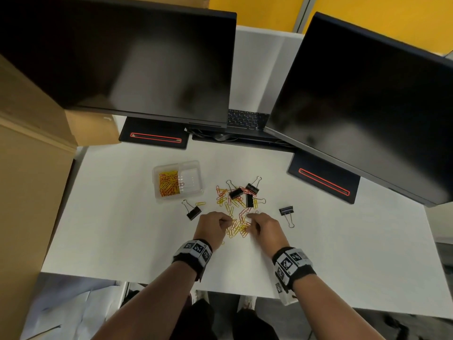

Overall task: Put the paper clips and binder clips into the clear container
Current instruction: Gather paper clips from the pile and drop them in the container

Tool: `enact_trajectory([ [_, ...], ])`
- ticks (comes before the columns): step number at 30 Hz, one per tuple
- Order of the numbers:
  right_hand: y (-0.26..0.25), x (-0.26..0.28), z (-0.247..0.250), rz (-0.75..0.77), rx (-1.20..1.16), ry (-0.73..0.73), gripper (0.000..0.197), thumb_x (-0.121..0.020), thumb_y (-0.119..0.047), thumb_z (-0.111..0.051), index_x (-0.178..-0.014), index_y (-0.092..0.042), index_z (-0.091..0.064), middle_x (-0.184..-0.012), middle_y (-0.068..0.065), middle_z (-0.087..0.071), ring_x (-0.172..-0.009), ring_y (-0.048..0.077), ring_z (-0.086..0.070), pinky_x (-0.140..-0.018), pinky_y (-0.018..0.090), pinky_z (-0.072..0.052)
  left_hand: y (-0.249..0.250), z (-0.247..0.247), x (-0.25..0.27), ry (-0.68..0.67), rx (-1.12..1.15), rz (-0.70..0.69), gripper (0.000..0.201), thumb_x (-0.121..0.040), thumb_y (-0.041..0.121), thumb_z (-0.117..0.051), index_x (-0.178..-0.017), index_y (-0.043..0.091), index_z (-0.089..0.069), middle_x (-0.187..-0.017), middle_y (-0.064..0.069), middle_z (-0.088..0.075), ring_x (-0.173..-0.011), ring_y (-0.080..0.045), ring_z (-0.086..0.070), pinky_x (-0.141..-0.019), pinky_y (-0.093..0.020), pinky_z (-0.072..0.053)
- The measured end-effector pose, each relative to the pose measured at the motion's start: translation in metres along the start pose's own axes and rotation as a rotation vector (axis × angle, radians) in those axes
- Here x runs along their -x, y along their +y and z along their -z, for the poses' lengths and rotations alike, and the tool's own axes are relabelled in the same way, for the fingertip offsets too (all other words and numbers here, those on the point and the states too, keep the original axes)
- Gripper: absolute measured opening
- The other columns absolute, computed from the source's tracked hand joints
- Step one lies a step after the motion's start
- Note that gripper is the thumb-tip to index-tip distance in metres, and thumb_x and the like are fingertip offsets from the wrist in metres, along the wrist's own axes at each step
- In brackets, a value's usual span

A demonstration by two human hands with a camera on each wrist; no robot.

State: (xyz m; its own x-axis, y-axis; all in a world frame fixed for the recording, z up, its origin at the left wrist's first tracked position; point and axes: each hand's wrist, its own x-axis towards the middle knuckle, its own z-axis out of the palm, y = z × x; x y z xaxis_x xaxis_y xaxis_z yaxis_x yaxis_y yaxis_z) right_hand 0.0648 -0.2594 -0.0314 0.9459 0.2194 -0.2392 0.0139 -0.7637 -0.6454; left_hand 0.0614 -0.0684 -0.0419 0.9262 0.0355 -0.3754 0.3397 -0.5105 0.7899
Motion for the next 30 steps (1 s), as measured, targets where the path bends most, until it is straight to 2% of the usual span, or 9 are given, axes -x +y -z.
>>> enact_trajectory([
  [2,-0.001,-0.002,-0.006,0.06,0.153,-0.118,0.043,-0.09,-0.016,-0.065,-0.132,-0.014,-0.056,-0.1,0.009,-0.063,-0.092,0.02,-0.06,-0.081,0.022,-0.044,-0.001,0.0,0.001,-0.002,0.004,0.008,0.008,-0.086,0.01,-0.072,-0.092,0.014,-0.076,-0.087,0.006,-0.073,-0.08,-0.005,-0.068,-0.067,-0.009,-0.053],
  [4,-0.002,-0.004,-0.012,0.101,0.262,-0.158,0.041,-0.093,-0.014,-0.06,-0.133,-0.013,-0.054,-0.1,0.01,-0.061,-0.093,0.025,-0.059,-0.079,0.028,-0.046,-0.001,0.0,0.001,-0.005,0.004,0.017,0.008,-0.086,0.011,-0.073,-0.092,0.015,-0.076,-0.086,0.007,-0.073,-0.079,-0.004,-0.068,-0.066,-0.01,-0.053],
  [8,-0.005,-0.008,-0.009,0.111,0.299,-0.103,0.023,-0.094,-0.01,-0.053,-0.112,-0.01,-0.067,-0.097,0.009,-0.061,-0.093,0.026,-0.058,-0.08,0.033,-0.051,0.0,0.0,0.001,-0.007,0.015,0.025,0.008,-0.086,0.011,-0.073,-0.092,0.015,-0.076,-0.086,0.008,-0.072,-0.08,-0.003,-0.067,-0.069,-0.01,-0.052],
  [12,-0.002,-0.008,-0.01,0.116,0.314,-0.071,0.025,-0.089,-0.001,-0.055,-0.109,-0.009,-0.068,-0.098,0.009,-0.06,-0.096,0.025,-0.057,-0.08,0.03,-0.048,-0.001,0.002,0.0,0.016,0.078,0.067,0.01,-0.084,0.009,-0.075,-0.087,0.019,-0.076,-0.081,0.016,-0.071,-0.078,0.005,-0.066,-0.072,-0.007,-0.051],
  [16,-0.002,-0.007,-0.002,0.042,0.161,0.016,0.016,-0.089,-0.004,-0.059,-0.097,-0.008,-0.072,-0.093,0.008,-0.063,-0.086,0.023,-0.061,-0.079,0.028,-0.05,0.001,0.006,0.001,0.055,0.141,0.058,0.013,-0.085,0.008,-0.073,-0.084,0.021,-0.077,-0.08,0.013,-0.074,-0.078,0.005,-0.068,-0.076,-0.015,-0.055],
  [19,-0.01,-0.007,0.006,-0.044,-0.027,0.09,0.011,-0.087,-0.007,-0.065,-0.092,-0.012,-0.073,-0.091,0.003,-0.066,-0.08,0.016,-0.062,-0.078,0.026,-0.053,0.007,0.013,0.004,0.083,0.182,0.05,0.01,-0.085,0.012,-0.074,-0.087,0.022,-0.077,-0.081,0.012,-0.074,-0.078,0.002,-0.069,-0.077,-0.019,-0.058],
  [22,-0.03,-0.013,0.014,-0.145,-0.22,0.153,0.008,-0.086,-0.017,-0.071,-0.093,-0.016,-0.072,-0.089,-0.001,-0.066,-0.079,0.009,-0.06,-0.071,0.006,-0.044,0.018,0.027,0.009,0.148,0.203,0.039,0.008,-0.084,0.017,-0.076,-0.087,0.024,-0.078,-0.082,0.014,-0.074,-0.077,0.004,-0.068,-0.076,-0.013,-0.054],
  [28,-0.096,-0.055,0.01,-0.073,-0.353,0.056,0.012,-0.083,-0.021,-0.073,-0.094,-0.017,-0.073,-0.086,-0.007,-0.068,-0.077,-0.002,-0.058,-0.068,0.004,-0.042,0.022,0.093,0.011,0.373,0.284,0.079,0.004,-0.083,0.02,-0.077,-0.085,0.023,-0.078,-0.077,0.015,-0.073,-0.07,0.007,-0.067,-0.067,-0.003,-0.048],
  [30,-0.123,-0.072,-0.001,-0.045,-0.364,0.007,0.01,-0.084,-0.02,-0.073,-0.093,-0.017,-0.074,-0.083,-0.004,-0.069,-0.073,0.002,-0.06,-0.068,0.01,-0.045,0.015,0.122,0.004,0.472,0.258,0.098,0.004,-0.083,0.022,-0.077,-0.086,0.024,-0.077,-0.078,0.015,-0.072,-0.07,0.007,-0.065,-0.068,0.001,-0.044],
])
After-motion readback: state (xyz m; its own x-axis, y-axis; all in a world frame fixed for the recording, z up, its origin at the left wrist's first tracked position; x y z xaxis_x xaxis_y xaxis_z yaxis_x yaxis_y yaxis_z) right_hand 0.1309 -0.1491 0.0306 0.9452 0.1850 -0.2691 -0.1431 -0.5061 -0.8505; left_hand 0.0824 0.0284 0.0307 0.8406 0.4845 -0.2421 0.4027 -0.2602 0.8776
